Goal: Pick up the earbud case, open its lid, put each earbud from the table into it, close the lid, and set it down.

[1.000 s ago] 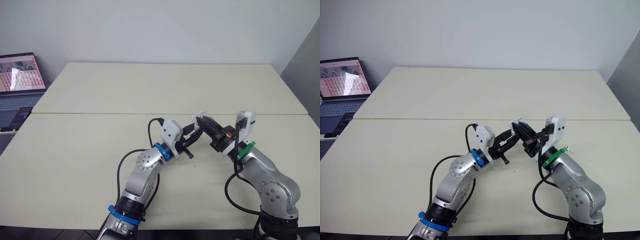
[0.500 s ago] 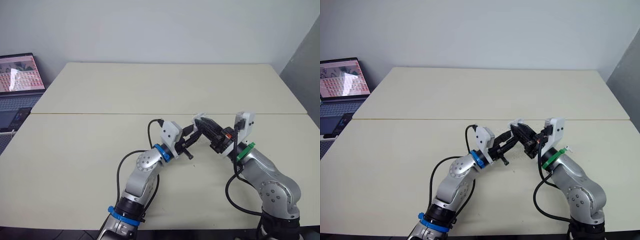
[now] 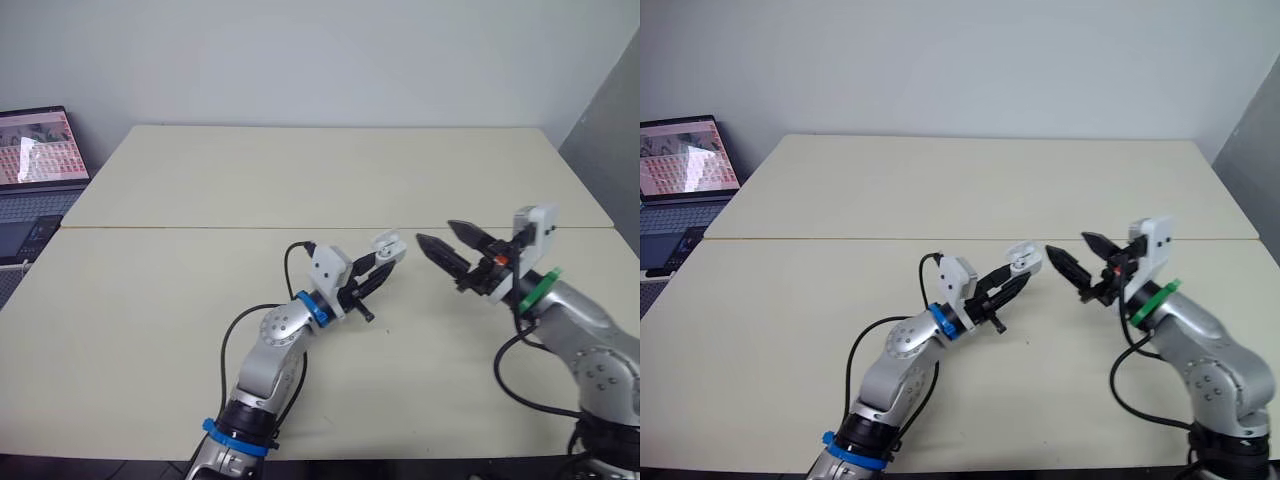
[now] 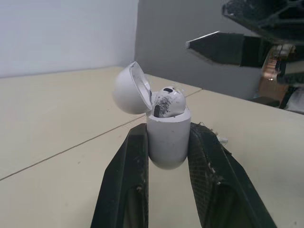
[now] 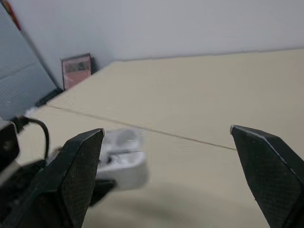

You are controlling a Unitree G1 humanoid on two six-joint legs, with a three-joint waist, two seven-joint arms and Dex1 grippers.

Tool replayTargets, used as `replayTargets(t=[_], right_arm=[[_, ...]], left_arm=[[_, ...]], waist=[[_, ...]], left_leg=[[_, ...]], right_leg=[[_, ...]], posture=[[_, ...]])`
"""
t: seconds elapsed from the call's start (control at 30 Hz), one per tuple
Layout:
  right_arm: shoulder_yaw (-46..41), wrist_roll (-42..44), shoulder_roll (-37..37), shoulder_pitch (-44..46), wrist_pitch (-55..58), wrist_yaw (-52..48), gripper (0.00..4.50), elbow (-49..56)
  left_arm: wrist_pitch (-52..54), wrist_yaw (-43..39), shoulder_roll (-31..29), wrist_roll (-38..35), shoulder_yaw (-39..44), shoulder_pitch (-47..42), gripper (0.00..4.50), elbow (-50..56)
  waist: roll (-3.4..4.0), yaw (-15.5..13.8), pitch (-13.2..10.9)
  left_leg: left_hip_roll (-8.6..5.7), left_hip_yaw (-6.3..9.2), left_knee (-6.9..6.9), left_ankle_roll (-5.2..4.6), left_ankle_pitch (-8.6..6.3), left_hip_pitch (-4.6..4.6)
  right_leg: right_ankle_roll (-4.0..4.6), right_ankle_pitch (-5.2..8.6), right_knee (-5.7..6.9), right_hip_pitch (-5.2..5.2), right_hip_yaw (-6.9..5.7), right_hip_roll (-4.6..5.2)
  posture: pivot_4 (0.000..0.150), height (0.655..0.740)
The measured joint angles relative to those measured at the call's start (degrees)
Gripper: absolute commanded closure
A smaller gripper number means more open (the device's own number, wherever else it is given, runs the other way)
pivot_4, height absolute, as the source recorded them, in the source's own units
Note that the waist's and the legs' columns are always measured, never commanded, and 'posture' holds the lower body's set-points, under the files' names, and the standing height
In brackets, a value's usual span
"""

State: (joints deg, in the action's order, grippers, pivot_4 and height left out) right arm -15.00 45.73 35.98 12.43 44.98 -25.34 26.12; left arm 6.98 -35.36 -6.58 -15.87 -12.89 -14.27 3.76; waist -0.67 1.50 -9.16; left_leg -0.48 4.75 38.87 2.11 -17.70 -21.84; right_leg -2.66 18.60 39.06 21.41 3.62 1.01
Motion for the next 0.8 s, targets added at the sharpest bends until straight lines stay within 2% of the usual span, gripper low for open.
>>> replayTargets(t=[0.07,0.2,0.53,0.63,0.7,0.8], right_arm=[[-0.05,-2.94,5.97,-0.54,-0.07,-3.43,0.04,-4.23],[0.60,-7.18,12.25,-0.49,0.33,-7.61,0.04,-12.54],[5.84,-18.31,11.30,1.76,-3.76,-10.41,0.04,-29.92],[6.55,-20.05,9.26,1.80,-5.21,-10.72,0.63,-31.37],[7.01,-21.64,9.01,1.82,-6.79,-10.90,1.20,-31.79],[7.05,-22.47,8.54,2.06,-7.24,-10.93,2.29,-32.12]], left_arm=[[2.03,-0.77,-1.57,-1.52,0.77,1.57,3.72,1.50],[3.70,-2.84,-4.71,-2.13,1.54,3.20,3.72,3.42],[6.70,-2.90,-5.46,-2.21,1.10,7.86,3.72,8.43],[7.68,-2.71,-5.49,-2.25,1.06,8.44,3.72,9.27],[7.69,-2.82,-5.66,-2.30,1.10,8.43,3.72,9.57],[7.69,-2.87,-5.98,-2.30,1.19,8.44,3.72,9.65]], waist=[[-0.01,-0.04,0.00],[-0.01,-0.04,-0.01],[-0.01,-0.03,-0.01],[-0.01,-0.04,-0.01],[-0.01,-0.03,0.00],[-0.01,-0.03,0.00]], left_leg=[[-0.01,-0.02,0.00,-0.01,0.00,0.00],[0.02,-0.01,0.00,-0.01,0.00,0.02],[0.04,-0.04,-0.01,0.00,0.00,0.01],[0.03,-0.04,0.00,0.00,0.00,0.01],[0.03,-0.07,0.00,0.00,0.00,0.02],[0.04,-0.05,0.00,0.00,0.00,0.02]], right_leg=[[0.00,0.00,-0.03,-0.01,0.01,0.00],[0.00,0.00,-0.01,-0.03,0.07,0.00],[0.00,0.00,-0.02,0.00,0.17,0.01],[0.00,0.00,0.01,-0.01,0.18,0.01],[0.00,0.00,-0.01,-0.01,0.19,0.01],[0.00,0.00,-0.01,-0.01,0.18,0.01]], posture=[[0.150,0.7400],[0.150,0.7400],[0.150,0.7400],[0.150,0.7400],[0.150,0.7400],[0.150,0.7400]])
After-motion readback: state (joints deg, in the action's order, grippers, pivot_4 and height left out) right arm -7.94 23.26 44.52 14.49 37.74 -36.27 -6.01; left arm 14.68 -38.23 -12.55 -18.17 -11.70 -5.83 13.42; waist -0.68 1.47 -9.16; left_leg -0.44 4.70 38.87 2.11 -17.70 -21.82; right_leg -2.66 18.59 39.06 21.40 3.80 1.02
